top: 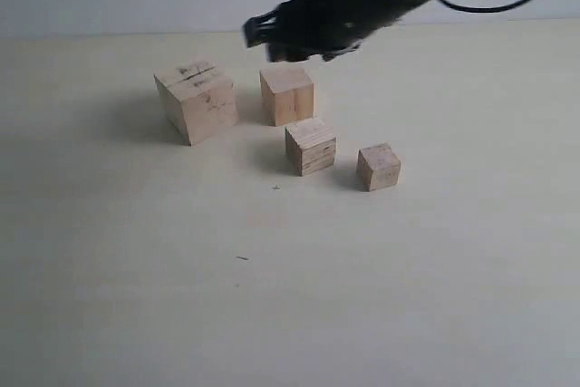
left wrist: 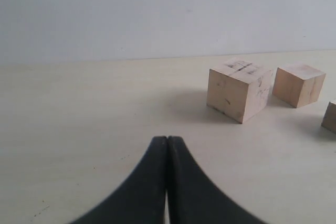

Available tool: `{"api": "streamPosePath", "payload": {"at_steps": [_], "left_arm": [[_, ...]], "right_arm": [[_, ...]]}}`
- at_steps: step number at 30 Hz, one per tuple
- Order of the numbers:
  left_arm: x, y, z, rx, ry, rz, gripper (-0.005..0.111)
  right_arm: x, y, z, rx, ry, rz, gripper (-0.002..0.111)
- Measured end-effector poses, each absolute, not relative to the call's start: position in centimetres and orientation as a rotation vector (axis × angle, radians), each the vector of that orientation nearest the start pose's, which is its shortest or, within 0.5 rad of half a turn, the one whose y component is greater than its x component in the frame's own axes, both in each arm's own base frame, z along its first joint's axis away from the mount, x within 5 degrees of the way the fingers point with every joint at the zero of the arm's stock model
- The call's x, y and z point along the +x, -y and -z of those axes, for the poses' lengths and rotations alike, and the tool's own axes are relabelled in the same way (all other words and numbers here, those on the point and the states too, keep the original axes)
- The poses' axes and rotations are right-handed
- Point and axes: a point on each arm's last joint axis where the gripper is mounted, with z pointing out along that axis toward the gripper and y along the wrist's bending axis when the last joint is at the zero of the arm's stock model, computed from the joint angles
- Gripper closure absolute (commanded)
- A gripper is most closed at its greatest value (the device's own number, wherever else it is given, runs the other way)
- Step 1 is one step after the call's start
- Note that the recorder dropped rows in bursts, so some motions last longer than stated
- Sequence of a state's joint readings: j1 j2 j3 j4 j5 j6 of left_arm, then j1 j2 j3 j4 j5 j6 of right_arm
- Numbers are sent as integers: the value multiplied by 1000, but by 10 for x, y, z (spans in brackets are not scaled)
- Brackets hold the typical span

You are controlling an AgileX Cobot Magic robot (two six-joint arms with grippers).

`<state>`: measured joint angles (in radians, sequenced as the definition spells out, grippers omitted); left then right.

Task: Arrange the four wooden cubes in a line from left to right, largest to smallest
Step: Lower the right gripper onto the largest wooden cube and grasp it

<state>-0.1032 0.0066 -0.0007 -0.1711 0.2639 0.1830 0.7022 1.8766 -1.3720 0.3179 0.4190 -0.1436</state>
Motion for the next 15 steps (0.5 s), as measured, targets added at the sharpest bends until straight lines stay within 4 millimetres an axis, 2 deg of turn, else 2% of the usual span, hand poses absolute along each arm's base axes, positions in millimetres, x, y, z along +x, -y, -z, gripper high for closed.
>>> {"api": "streamPosePath", "payload": {"at_steps": [2, 3, 5, 7, 15], "left_arm": [[55, 10, -189, 138, -1745, 101, 107], [55, 10, -189, 138, -1745, 101, 107], [55, 10, -189, 138, -1745, 101, 107], [55, 10, -189, 138, -1745, 101, 107], [55, 10, -189, 138, -1745, 101, 107]], "right_arm": [[320, -320, -224, -864, -2298, -524, 7], [322, -336, -220, -917, -2274, -511, 3], [333, -360, -210, -970, -2240, -493, 3], [344, -373, -196, -985, -2241, -486, 3], [364, -396, -164, -992, -2252, -494, 3]]}}
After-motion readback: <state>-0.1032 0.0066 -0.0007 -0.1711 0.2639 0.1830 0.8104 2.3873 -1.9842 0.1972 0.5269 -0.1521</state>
